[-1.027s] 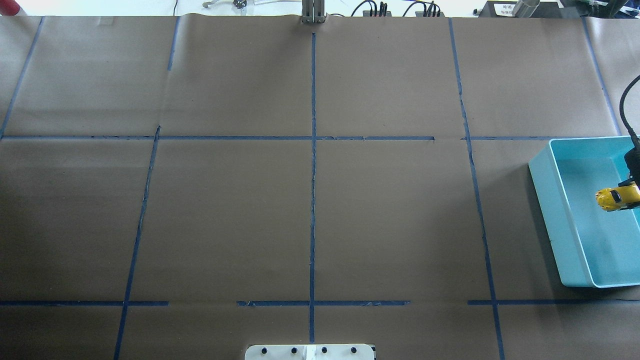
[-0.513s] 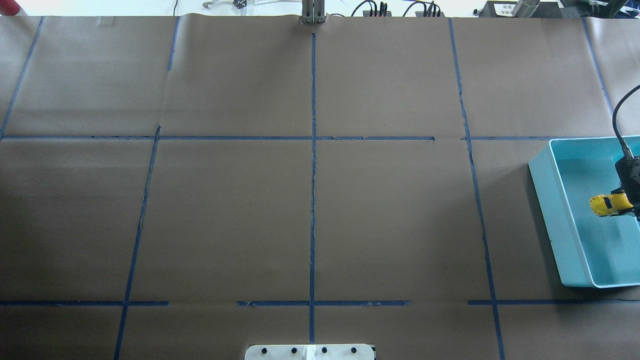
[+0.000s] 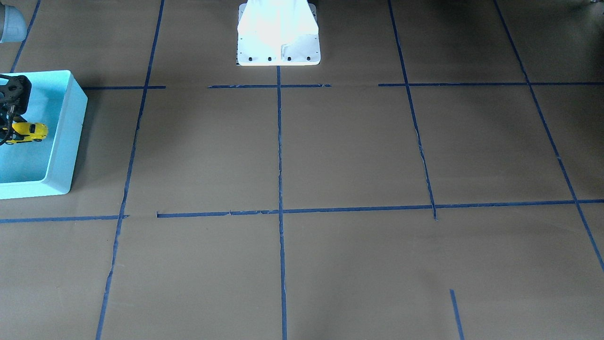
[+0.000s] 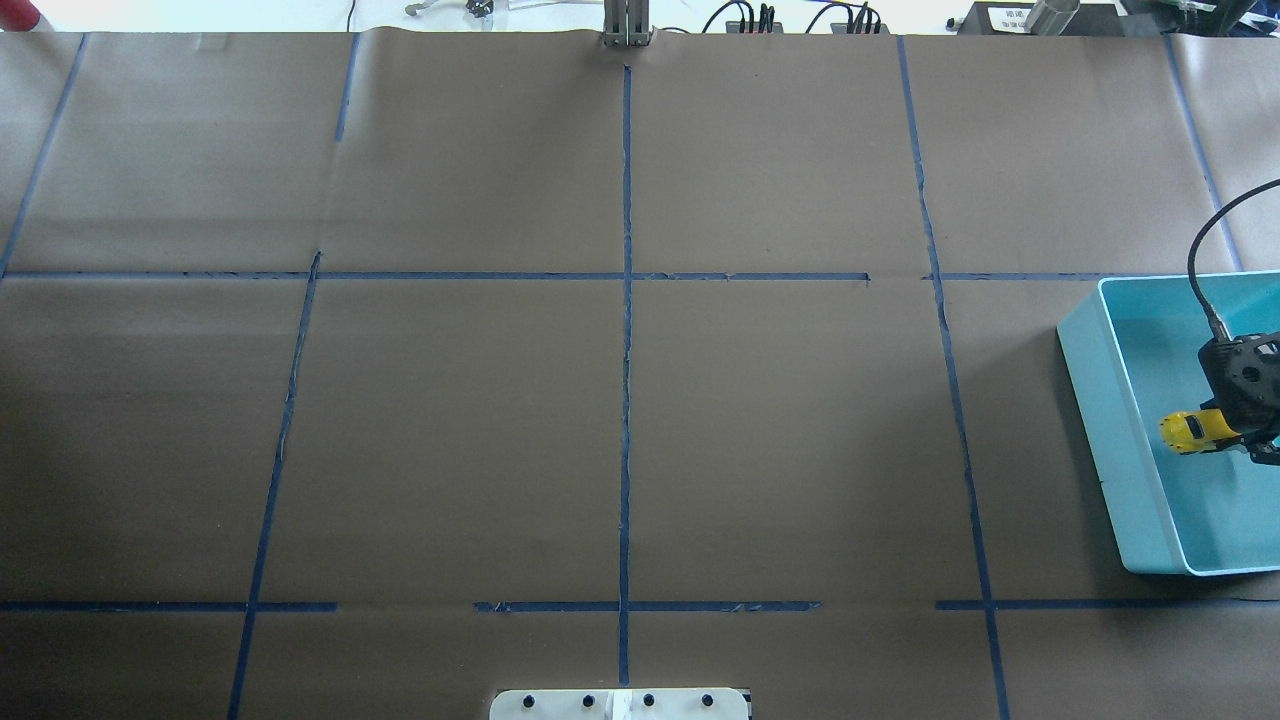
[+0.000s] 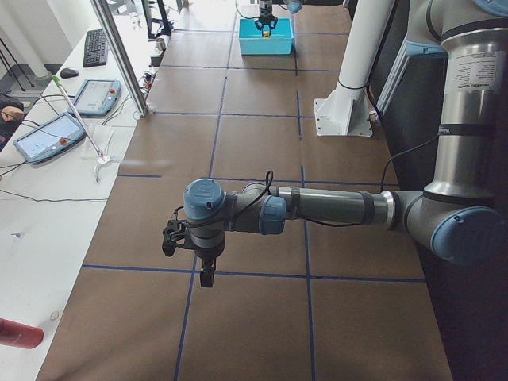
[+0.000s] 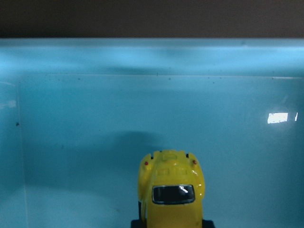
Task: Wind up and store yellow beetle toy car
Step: 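Lower the car into the bin and open the right gripper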
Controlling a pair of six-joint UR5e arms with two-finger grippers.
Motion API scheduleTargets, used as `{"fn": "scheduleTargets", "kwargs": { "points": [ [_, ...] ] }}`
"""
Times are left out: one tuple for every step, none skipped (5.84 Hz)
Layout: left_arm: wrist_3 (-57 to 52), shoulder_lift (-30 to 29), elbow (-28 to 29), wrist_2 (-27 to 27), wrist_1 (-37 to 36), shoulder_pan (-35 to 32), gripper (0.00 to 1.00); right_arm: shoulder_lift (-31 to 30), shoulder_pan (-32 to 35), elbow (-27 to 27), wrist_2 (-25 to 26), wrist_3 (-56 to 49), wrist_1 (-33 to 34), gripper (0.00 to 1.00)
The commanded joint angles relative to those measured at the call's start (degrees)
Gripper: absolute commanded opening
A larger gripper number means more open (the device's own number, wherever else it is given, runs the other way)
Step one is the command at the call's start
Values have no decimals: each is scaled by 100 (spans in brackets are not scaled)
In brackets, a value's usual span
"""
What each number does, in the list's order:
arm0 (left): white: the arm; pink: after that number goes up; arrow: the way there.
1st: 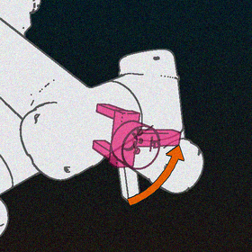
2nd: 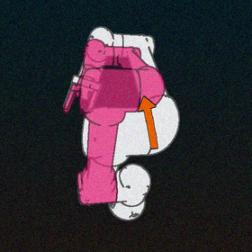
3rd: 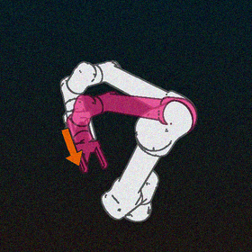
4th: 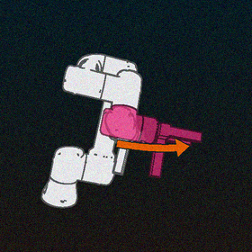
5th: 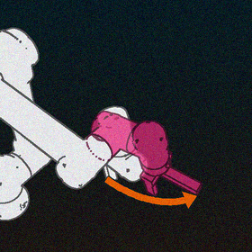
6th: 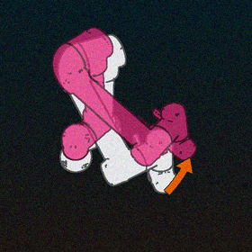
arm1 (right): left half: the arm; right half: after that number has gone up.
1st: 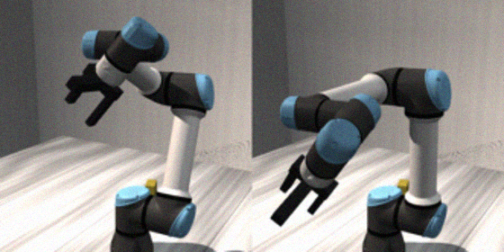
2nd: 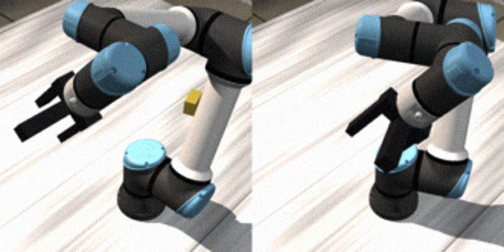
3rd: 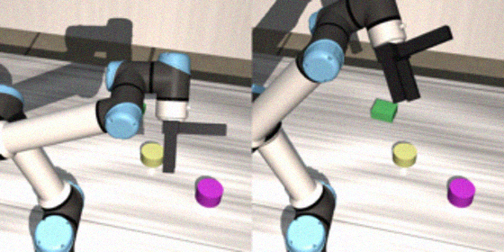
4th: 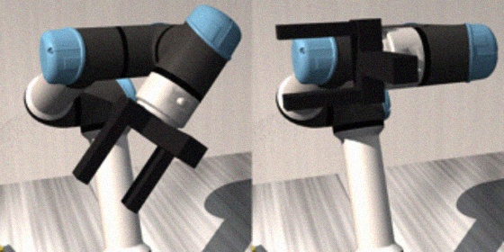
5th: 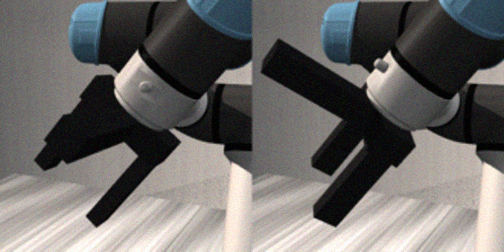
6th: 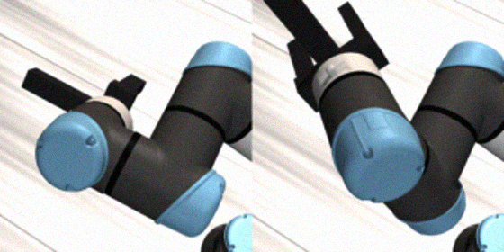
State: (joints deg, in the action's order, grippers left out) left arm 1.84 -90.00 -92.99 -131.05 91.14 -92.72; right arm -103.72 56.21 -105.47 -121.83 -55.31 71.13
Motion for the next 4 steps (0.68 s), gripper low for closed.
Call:
{"fn": "scheduleTargets", "kwargs": {
  "points": [
    [0, 0, 0, 0, 0, 0, 100, 54, -57, 140, 19, 20, -11, 4],
    [0, 0, 0, 0, 0, 0, 100, 150, -58, 202, 2, 37, -2, 19],
    [0, 0, 0, 0, 0, 0, 100, 151, -58, 246, 1, 38, -2, 41],
    [0, 0, 0, 0, 0, 0, 100, 151, -58, 246, 1, 64, -2, 54]
  ]
}}
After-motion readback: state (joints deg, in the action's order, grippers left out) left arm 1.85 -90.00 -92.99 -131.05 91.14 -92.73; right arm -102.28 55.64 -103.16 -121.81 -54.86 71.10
